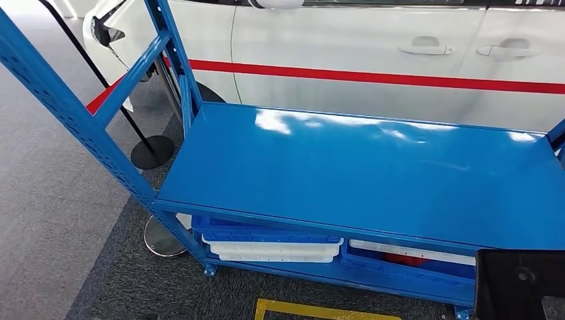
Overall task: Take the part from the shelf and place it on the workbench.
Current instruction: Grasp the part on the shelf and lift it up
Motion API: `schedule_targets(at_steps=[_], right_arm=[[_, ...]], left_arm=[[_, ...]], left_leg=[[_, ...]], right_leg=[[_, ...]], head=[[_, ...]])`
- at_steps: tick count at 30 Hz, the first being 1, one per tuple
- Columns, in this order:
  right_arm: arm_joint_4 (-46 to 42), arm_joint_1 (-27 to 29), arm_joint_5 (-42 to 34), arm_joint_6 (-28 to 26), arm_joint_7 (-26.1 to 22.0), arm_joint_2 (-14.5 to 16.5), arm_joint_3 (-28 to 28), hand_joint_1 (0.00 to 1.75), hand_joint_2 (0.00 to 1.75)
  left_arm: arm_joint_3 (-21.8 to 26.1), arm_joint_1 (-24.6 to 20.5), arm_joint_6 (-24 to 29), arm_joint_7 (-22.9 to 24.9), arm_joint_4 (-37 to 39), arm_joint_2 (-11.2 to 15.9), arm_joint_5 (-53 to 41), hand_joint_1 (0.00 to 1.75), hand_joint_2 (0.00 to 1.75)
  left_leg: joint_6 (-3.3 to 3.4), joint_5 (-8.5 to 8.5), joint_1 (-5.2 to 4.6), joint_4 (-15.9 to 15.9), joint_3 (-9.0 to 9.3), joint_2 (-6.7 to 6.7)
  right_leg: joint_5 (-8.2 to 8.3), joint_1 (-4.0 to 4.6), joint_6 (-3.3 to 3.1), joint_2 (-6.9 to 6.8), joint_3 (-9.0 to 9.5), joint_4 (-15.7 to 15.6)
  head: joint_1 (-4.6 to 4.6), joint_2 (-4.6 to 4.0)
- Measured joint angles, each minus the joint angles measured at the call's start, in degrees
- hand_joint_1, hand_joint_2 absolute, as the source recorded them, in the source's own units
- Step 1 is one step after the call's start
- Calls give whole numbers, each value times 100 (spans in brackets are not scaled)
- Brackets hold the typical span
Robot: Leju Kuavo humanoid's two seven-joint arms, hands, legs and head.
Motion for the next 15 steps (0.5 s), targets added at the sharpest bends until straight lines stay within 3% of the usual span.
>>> schedule_targets(at_steps=[2,5,6,7,8,11,12,15], right_arm=[[-3,-34,-2,61,69,77,-67,175,175],[-17,-82,66,147,159,213,-223,175,175],[-29,-90,113,166,174,258,-273,175,175],[-44,-97,159,182,181,295,-313,175,175],[-62,-104,195,194,185,327,-347,175,175],[-105,-119,230,215,185,392,-416,175,175],[-111,-125,246,217,181,408,-435,175,175],[-125,-132,368,185,117,445,-460,175,175]], left_arm=[[8,1,-2,1,0,-4,-7,0,0],[9,3,-3,-6,0,-3,-16,0,0],[10,8,-3,-12,0,-2,-16,0,0],[10,13,-3,-19,0,-2,-16,0,0],[11,15,-3,-26,0,-2,-16,0,0],[12,-11,-4,-43,-3,18,-17,0,0],[13,-21,-5,-49,-4,25,-16,0,0],[20,-8,-23,-74,-7,26,-9,0,0]], left_leg=[[-26,-238,20,236,-91,2],[-8,-885,5,1213,-421,3],[12,-977,-5,1415,-452,3],[45,-964,-18,1416,-384,3],[98,-856,-41,1181,-197,3],[275,-516,-155,20,518,20],[298,-475,-188,-169,605,29],[329,-315,-226,-272,561,49]], right_leg=[[57,16,-112,-18,-47,-27],[151,82,-215,-44,-173,-33],[192,113,-232,-50,-225,-32],[234,144,-243,-51,-274,-32],[279,173,-249,-50,-321,-32],[417,219,-219,-55,-408,-41],[461,213,-188,-61,-416,-53],[593,164,-76,-71,-414,-129]], head=[[1,1],[1,1],[1,1],[0,1],[0,1],[0,1],[0,1],[0,0]])
